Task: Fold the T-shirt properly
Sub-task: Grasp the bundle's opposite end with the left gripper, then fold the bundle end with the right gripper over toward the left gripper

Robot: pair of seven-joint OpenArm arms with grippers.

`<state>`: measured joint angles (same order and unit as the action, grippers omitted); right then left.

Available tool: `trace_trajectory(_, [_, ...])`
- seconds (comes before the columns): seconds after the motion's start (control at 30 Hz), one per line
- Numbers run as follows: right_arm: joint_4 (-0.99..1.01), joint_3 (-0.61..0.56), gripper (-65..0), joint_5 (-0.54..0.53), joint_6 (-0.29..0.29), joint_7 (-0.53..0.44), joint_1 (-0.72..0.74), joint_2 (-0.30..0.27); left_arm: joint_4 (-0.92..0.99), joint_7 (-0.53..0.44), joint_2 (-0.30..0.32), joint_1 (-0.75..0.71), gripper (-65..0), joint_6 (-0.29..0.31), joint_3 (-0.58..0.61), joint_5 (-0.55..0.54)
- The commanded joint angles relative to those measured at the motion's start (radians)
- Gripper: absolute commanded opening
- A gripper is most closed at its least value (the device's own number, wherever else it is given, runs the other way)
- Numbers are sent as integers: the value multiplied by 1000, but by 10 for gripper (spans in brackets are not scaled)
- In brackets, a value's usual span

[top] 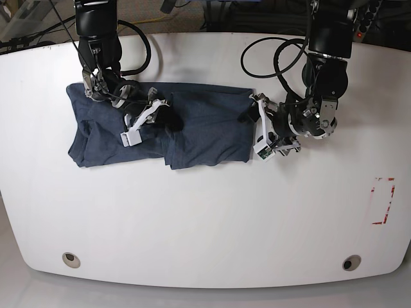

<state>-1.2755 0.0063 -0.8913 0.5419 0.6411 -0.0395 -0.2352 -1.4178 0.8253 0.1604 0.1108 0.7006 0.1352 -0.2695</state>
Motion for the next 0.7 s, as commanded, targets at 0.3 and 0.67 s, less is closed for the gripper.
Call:
trace_trajectory(0.3, [-335, 5, -238, -4, -24, 78, -30, -14, -159, 62, 69, 30, -215, -2, -7, -124])
trace_trajectory(0.67, [-366, 303, -228, -4, -23, 173, -30, -26, -308, 65, 58, 25, -215, -2, -3, -121])
